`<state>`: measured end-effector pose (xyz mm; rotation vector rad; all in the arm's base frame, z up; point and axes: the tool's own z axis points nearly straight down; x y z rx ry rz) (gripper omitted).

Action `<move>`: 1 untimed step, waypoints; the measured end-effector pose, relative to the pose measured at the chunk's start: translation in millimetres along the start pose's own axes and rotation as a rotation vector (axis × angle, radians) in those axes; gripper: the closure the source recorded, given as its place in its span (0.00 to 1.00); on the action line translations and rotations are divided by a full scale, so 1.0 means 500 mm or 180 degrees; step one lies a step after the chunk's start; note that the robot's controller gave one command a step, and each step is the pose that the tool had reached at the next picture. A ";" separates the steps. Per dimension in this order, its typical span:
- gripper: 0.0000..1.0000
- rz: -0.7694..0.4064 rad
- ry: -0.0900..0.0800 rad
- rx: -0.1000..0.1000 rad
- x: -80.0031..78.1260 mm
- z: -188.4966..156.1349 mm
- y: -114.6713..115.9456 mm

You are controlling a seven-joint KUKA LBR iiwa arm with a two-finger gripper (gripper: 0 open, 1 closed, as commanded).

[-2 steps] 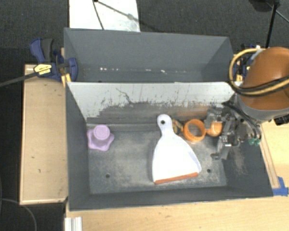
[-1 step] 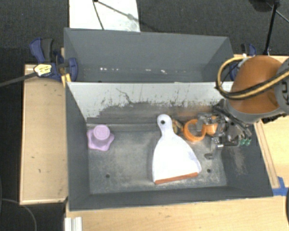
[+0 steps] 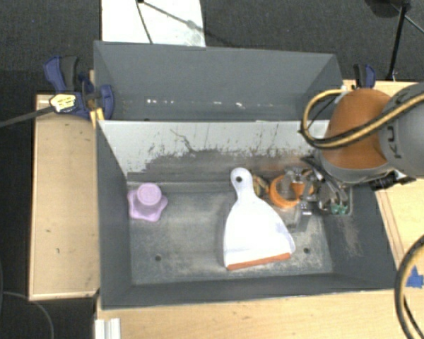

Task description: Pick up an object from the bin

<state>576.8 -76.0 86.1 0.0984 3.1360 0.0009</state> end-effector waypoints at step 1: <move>0.00 -0.0223 0.0003 0.0003 -0.018 -0.019 -0.017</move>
Offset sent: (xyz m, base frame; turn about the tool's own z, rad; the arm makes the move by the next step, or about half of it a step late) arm 0.0144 0.0126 -0.0161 0.0855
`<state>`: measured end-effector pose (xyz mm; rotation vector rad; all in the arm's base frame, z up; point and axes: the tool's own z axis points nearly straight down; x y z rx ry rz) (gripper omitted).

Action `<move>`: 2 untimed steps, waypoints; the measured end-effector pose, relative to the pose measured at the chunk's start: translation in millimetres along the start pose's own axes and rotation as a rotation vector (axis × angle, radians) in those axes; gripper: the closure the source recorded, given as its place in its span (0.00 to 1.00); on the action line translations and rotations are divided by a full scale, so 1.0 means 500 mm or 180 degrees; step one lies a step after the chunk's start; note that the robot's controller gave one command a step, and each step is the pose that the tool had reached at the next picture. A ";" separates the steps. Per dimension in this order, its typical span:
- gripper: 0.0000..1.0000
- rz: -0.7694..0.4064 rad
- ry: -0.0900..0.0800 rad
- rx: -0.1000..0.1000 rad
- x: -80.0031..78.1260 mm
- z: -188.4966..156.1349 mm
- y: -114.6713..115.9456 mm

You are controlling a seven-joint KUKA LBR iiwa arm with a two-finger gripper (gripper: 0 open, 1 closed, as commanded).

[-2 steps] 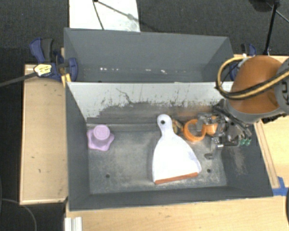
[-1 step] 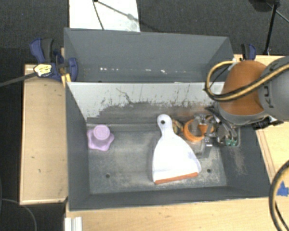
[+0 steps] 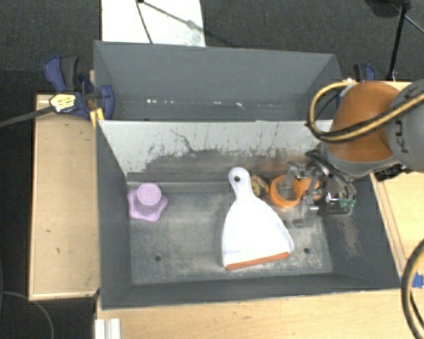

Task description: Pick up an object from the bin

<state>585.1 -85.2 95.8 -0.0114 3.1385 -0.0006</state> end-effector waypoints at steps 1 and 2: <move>0.00 0.0439 -0.0035 0.0001 -0.017 0.030 0.032; 1.00 0.0292 -0.0003 0.0000 -0.005 0.050 0.054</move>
Offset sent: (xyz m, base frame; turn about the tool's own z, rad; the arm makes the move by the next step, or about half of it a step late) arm 0.0015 0.0273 -0.0258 0.0933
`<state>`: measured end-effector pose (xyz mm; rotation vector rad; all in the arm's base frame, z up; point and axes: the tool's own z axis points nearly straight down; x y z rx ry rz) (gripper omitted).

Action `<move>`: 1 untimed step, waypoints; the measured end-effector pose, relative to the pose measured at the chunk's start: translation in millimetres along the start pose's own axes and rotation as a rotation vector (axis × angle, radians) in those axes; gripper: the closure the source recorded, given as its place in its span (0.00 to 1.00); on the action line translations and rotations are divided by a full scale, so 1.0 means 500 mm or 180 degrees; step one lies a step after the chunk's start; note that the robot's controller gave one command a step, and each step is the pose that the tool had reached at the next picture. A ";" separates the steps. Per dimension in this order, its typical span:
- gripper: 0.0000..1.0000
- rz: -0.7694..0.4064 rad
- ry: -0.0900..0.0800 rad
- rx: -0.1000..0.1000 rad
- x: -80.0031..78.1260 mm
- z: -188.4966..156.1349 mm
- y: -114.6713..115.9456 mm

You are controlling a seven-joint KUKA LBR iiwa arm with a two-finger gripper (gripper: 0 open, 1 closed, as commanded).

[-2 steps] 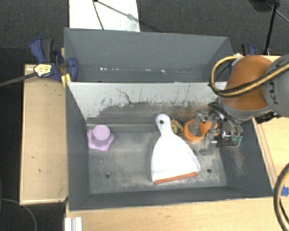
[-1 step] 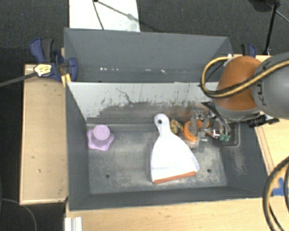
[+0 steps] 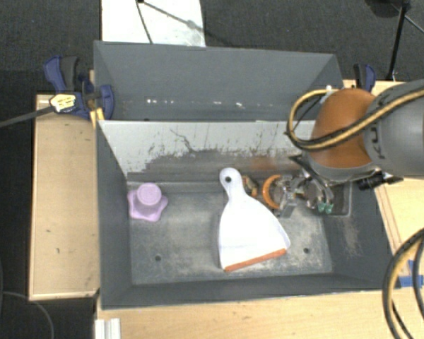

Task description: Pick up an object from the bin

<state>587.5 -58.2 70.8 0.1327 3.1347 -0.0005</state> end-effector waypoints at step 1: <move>1.00 0.0000 0.0000 0.0000 0.000 0.000 0.000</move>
Offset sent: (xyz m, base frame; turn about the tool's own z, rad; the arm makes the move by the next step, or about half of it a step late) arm 0.0001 -0.0002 0.0557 0.0000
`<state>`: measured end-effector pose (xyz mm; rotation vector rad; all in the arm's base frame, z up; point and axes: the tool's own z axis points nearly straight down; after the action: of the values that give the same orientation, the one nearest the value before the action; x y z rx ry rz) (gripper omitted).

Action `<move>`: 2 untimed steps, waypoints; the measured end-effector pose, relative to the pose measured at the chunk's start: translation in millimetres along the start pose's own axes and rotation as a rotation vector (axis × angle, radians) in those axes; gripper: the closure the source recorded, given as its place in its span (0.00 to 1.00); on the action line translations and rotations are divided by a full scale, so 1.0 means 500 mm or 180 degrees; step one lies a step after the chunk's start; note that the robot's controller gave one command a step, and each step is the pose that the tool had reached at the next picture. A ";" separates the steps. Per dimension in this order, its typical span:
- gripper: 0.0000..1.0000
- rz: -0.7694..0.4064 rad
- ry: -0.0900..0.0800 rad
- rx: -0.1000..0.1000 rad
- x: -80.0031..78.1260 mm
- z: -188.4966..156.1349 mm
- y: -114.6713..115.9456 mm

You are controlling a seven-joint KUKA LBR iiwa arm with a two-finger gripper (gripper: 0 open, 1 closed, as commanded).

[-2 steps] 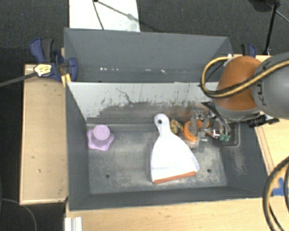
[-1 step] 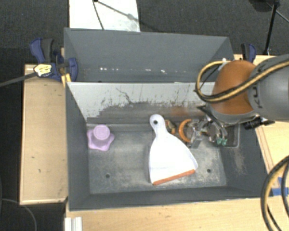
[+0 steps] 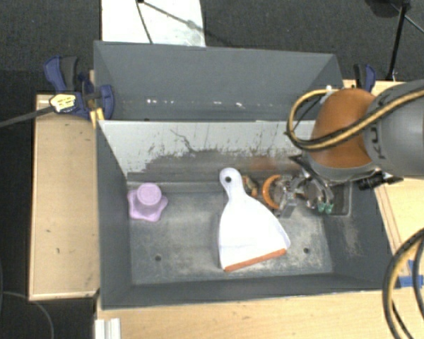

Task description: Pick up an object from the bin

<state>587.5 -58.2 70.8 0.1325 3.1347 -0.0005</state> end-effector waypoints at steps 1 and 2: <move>1.00 -0.0001 0.0015 0.0000 0.003 -0.007 0.000; 1.00 -0.0001 0.0026 -0.0002 0.004 -0.041 0.000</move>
Offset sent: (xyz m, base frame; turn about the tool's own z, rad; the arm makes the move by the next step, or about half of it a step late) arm -0.0001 0.0000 0.0113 0.0000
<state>585.2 -58.0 91.3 0.1324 3.1429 0.0010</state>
